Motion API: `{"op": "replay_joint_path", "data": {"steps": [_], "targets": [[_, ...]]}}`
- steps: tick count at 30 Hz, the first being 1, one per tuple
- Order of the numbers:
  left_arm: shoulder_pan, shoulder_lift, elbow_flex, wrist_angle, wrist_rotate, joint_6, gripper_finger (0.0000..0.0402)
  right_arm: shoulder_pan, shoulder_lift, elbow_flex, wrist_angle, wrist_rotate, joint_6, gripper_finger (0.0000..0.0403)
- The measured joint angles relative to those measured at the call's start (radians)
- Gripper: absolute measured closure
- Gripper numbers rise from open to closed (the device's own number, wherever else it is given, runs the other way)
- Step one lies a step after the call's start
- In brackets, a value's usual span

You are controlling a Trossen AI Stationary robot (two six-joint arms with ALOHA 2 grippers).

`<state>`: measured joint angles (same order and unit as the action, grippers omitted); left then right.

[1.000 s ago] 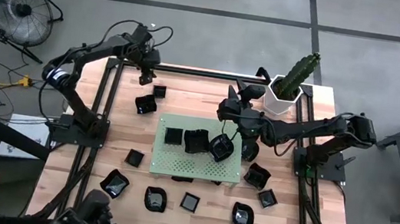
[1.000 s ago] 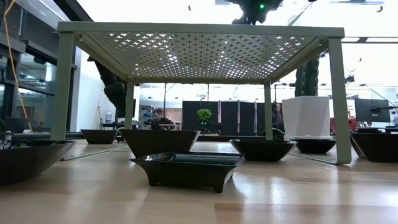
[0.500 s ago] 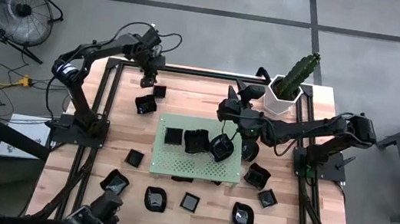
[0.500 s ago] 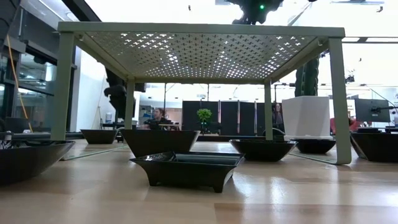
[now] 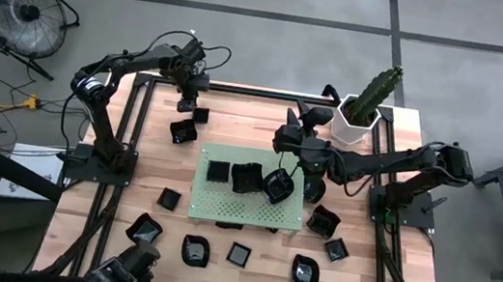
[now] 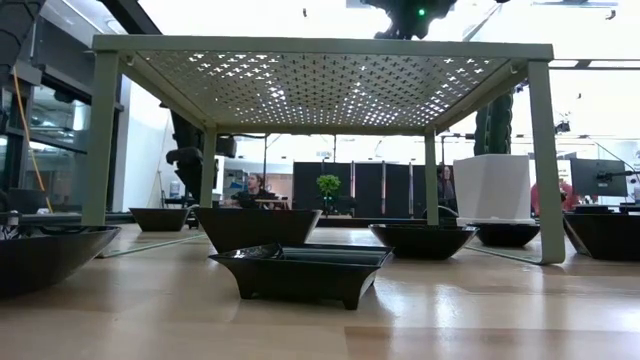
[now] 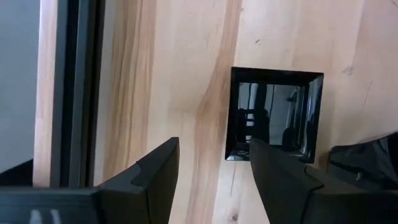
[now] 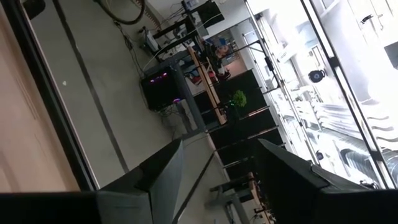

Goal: Pick & Place Mini shaped plates
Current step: Stack the black square shaped plate on top of the black square shaped plate on the shelf

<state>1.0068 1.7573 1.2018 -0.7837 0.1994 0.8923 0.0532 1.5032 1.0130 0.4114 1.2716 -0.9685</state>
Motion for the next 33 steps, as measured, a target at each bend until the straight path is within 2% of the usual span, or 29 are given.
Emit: {"op": "replay_joint_path", "data": {"steps": [6, 16, 33], "targets": [[-0.03, 0.0, 0.0, 0.029, -0.012, 0.027, 0.0208, 0.0, 0.0, 0.0, -0.015, 0.0, 0.024, 0.0206], [-0.074, 0.066, -0.002, 0.064, -0.12, 0.028, 0.0208, 0.0, 0.0, 0.0, -0.031, 0.01, 0.023, 0.0206], [-0.072, 0.078, -0.001, 0.035, -0.099, 0.024, 0.0208, 0.0, 0.0, 0.0, -0.033, 0.008, 0.026, 0.0206]]}}
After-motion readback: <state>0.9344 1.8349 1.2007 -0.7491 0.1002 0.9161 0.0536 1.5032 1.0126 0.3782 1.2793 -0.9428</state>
